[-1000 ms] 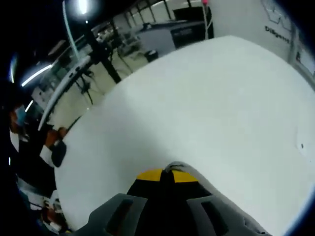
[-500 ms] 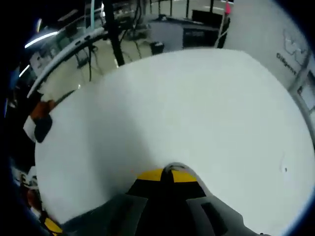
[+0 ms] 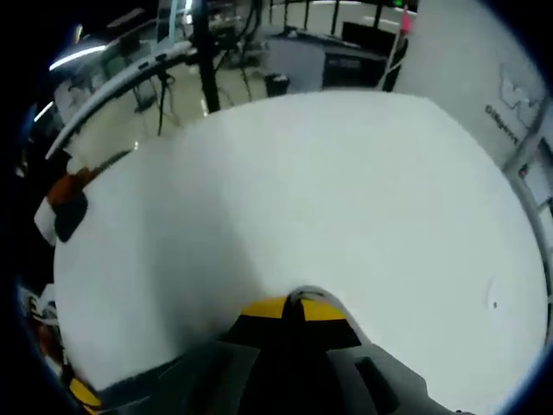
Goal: Open the folded towel by lifting each exposed corner and separating the folded layers until the towel lies flat within the target outline without major curled edges
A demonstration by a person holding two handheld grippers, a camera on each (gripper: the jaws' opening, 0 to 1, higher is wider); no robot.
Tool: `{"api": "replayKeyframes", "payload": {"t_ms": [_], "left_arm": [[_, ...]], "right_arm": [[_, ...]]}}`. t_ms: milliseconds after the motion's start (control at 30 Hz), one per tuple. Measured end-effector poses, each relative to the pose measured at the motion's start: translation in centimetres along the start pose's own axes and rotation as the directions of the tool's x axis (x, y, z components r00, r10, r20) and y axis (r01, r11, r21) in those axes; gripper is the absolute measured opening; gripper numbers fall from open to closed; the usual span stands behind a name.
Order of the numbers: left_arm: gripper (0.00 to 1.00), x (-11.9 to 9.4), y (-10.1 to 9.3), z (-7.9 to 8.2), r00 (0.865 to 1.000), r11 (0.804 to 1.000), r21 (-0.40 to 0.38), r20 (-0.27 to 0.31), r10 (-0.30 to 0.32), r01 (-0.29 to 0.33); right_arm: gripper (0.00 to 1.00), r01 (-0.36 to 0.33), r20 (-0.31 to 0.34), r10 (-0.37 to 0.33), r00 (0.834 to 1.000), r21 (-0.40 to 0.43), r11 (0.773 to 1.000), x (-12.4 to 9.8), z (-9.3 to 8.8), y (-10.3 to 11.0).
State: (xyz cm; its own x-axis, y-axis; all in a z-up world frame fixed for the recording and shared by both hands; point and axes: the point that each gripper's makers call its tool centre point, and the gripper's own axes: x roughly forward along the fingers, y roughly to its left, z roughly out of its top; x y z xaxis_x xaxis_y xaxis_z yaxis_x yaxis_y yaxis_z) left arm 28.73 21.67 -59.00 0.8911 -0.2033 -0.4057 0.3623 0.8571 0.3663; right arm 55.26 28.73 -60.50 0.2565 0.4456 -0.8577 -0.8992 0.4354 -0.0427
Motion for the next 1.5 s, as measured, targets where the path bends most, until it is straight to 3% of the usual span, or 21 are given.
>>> {"api": "replayKeyframes", "payload": {"t_ms": [267, 400, 600, 667, 700, 733, 767, 867, 933, 1000, 1067, 1133, 1300, 1400, 1500], "left_arm": [[0.03, -0.2, 0.2, 0.1, 1.0, 1.0, -0.012, 0.025, 0.009, -0.009], [0.05, -0.4, 0.4, -0.2, 0.999, 0.999, 0.012, 0.022, 0.033, -0.033], [0.1, -0.9, 0.8, -0.5, 0.999, 0.999, -0.022, 0.022, 0.038, -0.037], [0.22, -1.1, 1.6, -0.4, 0.995, 0.996, 0.014, 0.037, 0.088, -0.088], [0.34, -1.4, 2.7, -0.1, 0.987, 0.987, 0.04, 0.056, 0.15, -0.153], [0.54, -1.9, 3.8, 0.3, 0.973, 0.972, 0.071, 0.072, 0.219, -0.224], [0.65, -2.2, 4.5, 0.6, 0.963, 0.96, 0.099, 0.084, 0.255, -0.263], [1.0, -2.8, 5.6, 1.5, 0.946, 0.947, 0.075, 0.117, 0.302, -0.311], [1.0, -2.9, 5.8, 1.2, 0.947, 0.948, 0.054, 0.089, 0.308, -0.314], [1.0, -2.7, 5.4, 1.3, 0.955, 0.958, 0.03, 0.089, 0.282, -0.286], [1.0, -2.4, 4.8, 1.2, 0.964, 0.966, 0.021, 0.08, 0.254, -0.257], [1.0, -2.3, 4.5, 1.2, 0.967, 0.97, 0.009, 0.079, 0.242, -0.244], [1.0, -2.3, 4.3, 1.3, 0.969, 0.971, 0.01, 0.073, 0.237, -0.238], [1.0, -2.4, 4.3, 1.4, 0.969, 0.972, 0.011, 0.074, 0.234, -0.236], [1.0, -2.4, 4.2, 1.6, 0.97, 0.973, 0.01, 0.078, 0.229, -0.231]], "right_arm": [[0.0, 0.013, 0.011, -0.013, 1.0, -0.018, 1.0, -0.1, -0.1, 0.2], [0.0, -0.007, 0.027, 0.006, 1.0, 0.028, 1.0, -0.1, -0.2, 0.2], [0.01, -0.008, 0.031, 0.007, 0.999, 0.011, 1.0, -0.2, -0.3, 0.7], [0.04, -0.005, 0.041, 0.006, 0.999, -0.017, 1.0, -0.3, -0.2, 0.9], [0.07, -0.008, 0.05, 0.009, 0.999, -0.022, 1.0, -0.4, 0.0, 1.0], [0.15, -0.017, 0.065, 0.019, 0.998, -0.026, 1.0, -0.5, 0.3, 1.3], [0.23, -0.026, 0.076, 0.028, 0.997, -0.026, 0.999, -0.6, 0.5, 1.5], [0.47, -0.071, 0.117, 0.074, 0.99, -0.026, 0.997, -1.0, 1.2, 2.7], [0.66, -0.139, 0.132, 0.137, 0.982, 0.001, 0.99, -1.3, 1.5, 4.0], [0.85, -0.249, 0.127, 0.244, 0.961, 0.027, 0.968, -1.7, 1.4, 6.1], [0.93, -0.267, 0.139, 0.26, 0.956, 0.032, 0.963, -2.2, 1.5, 6.6], [0.99, -0.331, 0.159, 0.316, 0.935, 0.08, 0.94, -2.8, 2.0, 7.6], [0.98, -0.395, 0.211, 0.36, 0.909, 0.155, 0.906, -4.6, 3.1, 7.7], [0.9, -0.39, 0.2, 0.357, 0.912, 0.16, 0.907, -5.4, 3.1, 7.5], [0.89, -0.382, 0.196, 0.349, 0.916, 0.162, 0.91, -6.1, 3.3, 7.3]]}}
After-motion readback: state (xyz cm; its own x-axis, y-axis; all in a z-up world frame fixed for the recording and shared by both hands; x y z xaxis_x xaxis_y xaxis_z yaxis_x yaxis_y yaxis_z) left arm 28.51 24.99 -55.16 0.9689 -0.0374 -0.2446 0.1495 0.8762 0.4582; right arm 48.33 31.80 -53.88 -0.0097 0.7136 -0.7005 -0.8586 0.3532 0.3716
